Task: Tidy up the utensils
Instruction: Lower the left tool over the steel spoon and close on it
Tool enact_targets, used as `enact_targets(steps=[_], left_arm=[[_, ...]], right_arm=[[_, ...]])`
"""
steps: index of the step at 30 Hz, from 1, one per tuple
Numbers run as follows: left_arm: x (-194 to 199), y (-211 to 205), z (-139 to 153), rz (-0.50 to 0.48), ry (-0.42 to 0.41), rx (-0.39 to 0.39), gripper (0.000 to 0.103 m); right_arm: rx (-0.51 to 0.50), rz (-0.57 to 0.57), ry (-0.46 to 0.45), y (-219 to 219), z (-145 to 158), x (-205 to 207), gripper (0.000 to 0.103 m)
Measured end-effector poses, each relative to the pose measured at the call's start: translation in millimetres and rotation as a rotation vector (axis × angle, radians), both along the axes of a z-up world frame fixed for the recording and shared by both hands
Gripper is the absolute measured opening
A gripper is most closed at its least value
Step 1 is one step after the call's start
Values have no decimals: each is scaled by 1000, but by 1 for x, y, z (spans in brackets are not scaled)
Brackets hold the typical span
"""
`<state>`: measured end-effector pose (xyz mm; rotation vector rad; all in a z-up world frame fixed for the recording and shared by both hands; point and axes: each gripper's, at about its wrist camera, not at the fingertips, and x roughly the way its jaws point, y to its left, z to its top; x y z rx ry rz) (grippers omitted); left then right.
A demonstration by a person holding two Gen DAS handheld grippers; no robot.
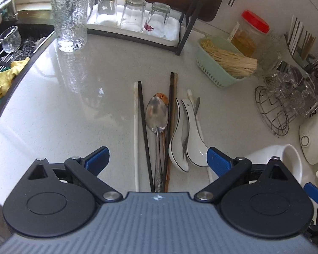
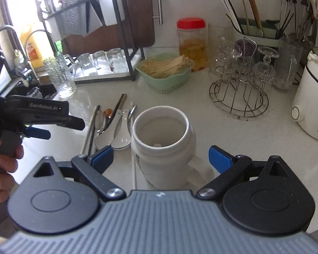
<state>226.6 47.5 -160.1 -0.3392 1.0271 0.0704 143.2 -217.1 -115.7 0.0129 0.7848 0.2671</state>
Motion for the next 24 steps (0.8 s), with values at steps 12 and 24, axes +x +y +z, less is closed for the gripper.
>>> enact_targets(steps=[12,24], left_arm=[[42,9,-29,-40,9,-43,85],[71,1,-46,-122,-24,2,69]], right_arm=[[-145,-26,50,26,-7,19,97],[-185,-33,64,36,-9,25,83]])
